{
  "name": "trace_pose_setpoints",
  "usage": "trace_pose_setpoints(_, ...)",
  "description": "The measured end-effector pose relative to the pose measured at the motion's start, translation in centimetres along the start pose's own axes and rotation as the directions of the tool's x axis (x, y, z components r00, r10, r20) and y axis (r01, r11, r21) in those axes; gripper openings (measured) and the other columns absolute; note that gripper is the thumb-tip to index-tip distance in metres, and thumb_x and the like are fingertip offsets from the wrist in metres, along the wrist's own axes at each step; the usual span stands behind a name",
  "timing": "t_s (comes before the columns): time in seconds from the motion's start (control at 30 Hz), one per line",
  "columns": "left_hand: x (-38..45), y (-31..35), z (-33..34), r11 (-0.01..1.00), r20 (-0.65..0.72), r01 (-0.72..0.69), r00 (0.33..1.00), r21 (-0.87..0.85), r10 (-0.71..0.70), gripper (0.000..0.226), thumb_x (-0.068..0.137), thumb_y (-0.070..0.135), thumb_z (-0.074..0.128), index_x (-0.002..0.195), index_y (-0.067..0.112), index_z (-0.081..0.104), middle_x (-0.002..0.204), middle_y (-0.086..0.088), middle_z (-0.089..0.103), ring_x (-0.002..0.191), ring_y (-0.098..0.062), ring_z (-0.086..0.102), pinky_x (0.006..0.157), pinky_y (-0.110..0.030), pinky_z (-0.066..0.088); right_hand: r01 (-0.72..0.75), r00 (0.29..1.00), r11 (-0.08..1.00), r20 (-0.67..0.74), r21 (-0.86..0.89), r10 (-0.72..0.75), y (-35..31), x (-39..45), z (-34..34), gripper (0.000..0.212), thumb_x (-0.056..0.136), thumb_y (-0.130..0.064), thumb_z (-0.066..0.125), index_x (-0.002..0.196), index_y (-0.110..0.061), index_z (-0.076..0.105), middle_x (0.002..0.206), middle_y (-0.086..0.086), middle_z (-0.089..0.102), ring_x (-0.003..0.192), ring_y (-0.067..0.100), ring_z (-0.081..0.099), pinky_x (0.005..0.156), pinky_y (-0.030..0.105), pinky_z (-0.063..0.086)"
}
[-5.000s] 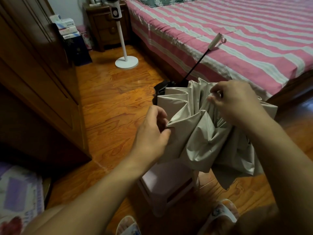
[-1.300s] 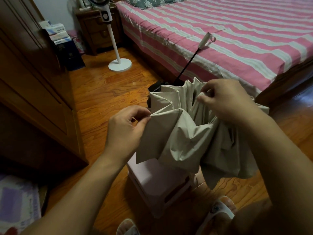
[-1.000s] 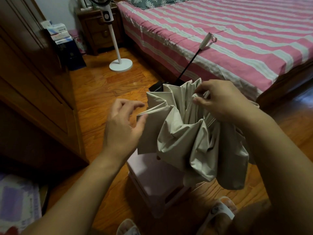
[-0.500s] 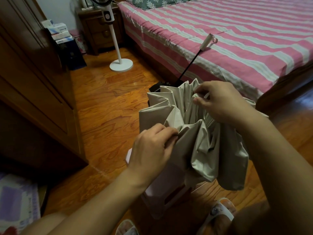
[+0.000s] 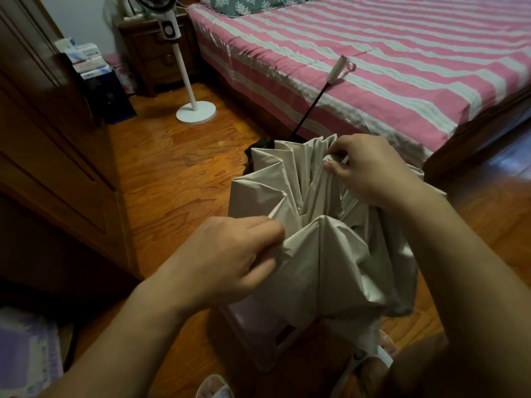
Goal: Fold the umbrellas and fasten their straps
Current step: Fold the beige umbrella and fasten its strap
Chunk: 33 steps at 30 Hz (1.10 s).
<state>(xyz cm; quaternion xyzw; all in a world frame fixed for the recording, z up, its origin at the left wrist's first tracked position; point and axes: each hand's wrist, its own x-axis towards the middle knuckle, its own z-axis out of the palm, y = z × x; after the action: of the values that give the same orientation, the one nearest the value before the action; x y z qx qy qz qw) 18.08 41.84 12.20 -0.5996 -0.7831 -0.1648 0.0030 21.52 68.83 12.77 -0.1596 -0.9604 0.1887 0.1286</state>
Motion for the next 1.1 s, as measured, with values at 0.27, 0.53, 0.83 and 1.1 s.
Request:
trace_pose_setpoints(0.27,-1.0,-0.2,-0.4,0.979,0.006,0.134,0.991,0.153,-0.136,0.012,0.106,0.043,0.03,0.108,0.042,0.042,0.149,0.015,0.048,0.077,-0.017,0.066,0.054,-0.03,0.046,-0.008,1.0,1.0,0.012,-0.009,0.009,-0.3,-0.3,-0.1,0.021,0.097,-0.038,0.064,0.095,-0.018,0.068,0.091,0.002,0.068,0.086,0.023,0.061,0.081,0.047,0.054)
trace_pose_setpoints(0.53,-0.5,0.0,-0.4,0.992,0.02,-0.042,0.999,0.117,0.04,0.01,0.099,0.017,0.05,0.102,0.023,0.057,0.103,0.011,0.058,0.06,-0.014,0.053,0.044,-0.032,0.043,-0.035,0.999,0.999,0.005,-0.032,0.035,-0.5,0.0,0.0,0.022,0.097,-0.039,0.064,0.097,-0.017,0.067,0.094,0.004,0.067,0.088,0.026,0.061,0.08,0.044,0.053)
trace_pose_setpoints(0.83,-1.6,-0.7,-1.2,0.937,-0.14,0.201,0.976,0.285,-0.167,0.012,0.097,0.027,0.061,0.109,0.026,0.061,0.104,0.001,0.056,0.059,-0.016,0.052,0.041,-0.028,0.043,-0.091,0.996,0.995,0.013,-0.034,0.091,0.2,-0.2,0.0,0.023,0.097,-0.041,0.065,0.096,-0.018,0.069,0.093,0.005,0.068,0.086,0.026,0.062,0.079,0.044,0.055)
trace_pose_setpoints(1.1,-1.7,-3.3,0.0,0.913,-0.274,0.379,0.872,-0.149,-0.406,0.014,0.095,0.036,0.053,0.102,0.028,0.063,0.104,0.015,0.043,0.095,0.0,0.047,0.073,-0.02,0.046,-0.092,0.994,0.994,0.068,0.065,0.088,-0.9,-0.9,-0.1,0.026,0.096,-0.042,0.066,0.1,-0.016,0.066,0.095,0.004,0.065,0.085,0.021,0.06,0.076,0.042,0.054)
